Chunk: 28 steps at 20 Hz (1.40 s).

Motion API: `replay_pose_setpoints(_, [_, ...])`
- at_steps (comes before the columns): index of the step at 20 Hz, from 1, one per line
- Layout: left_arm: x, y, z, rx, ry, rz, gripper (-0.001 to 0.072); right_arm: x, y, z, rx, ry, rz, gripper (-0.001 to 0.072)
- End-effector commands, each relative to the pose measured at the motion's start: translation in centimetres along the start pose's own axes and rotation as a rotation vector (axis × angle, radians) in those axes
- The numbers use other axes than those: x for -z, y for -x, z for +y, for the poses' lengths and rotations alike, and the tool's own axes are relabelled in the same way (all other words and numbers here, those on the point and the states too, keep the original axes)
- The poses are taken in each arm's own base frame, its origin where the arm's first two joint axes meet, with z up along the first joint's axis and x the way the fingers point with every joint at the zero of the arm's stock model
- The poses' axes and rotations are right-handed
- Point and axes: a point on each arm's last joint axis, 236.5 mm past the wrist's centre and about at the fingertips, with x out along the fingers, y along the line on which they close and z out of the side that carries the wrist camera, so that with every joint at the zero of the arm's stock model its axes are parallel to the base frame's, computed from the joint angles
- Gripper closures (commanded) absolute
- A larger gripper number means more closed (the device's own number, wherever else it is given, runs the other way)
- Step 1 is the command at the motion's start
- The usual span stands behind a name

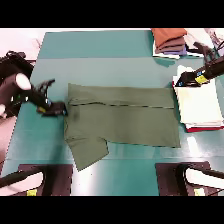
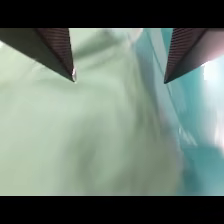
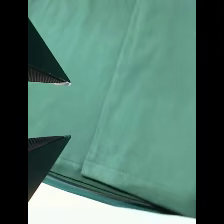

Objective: Fold the shirts.

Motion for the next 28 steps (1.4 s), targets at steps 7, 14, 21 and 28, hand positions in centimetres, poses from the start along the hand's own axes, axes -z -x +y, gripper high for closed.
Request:
replay_pose_setpoints(7, [12.5,-6.1,-3.3,0.23,0.156,0.023,0.0066,-0.2,3.3,3.5,-0.005,0.087,-0.099,0.0338])
replay_pose_setpoints(14, [11.0,-6.2,-7.6,0.341,0.079,-0.057,0.047,2.0,3.5,2.0,-0.003,0.044,-0.015,0.0338])
replay_pose_setpoints(21, [8.9,-3.3,-8.1,0.308,-0.018,-0.106,0.0683,17.3,-1.2,-5.4,-0.006,-0.362,0.23,0.0295])
replay_pose_setpoints(28, [8.5,-3.2,-8.0,0.304,-0.018,-0.12,0.0683,27.6,-7.6,-5.2,-0.109,-0.579,0.439,0.0268])
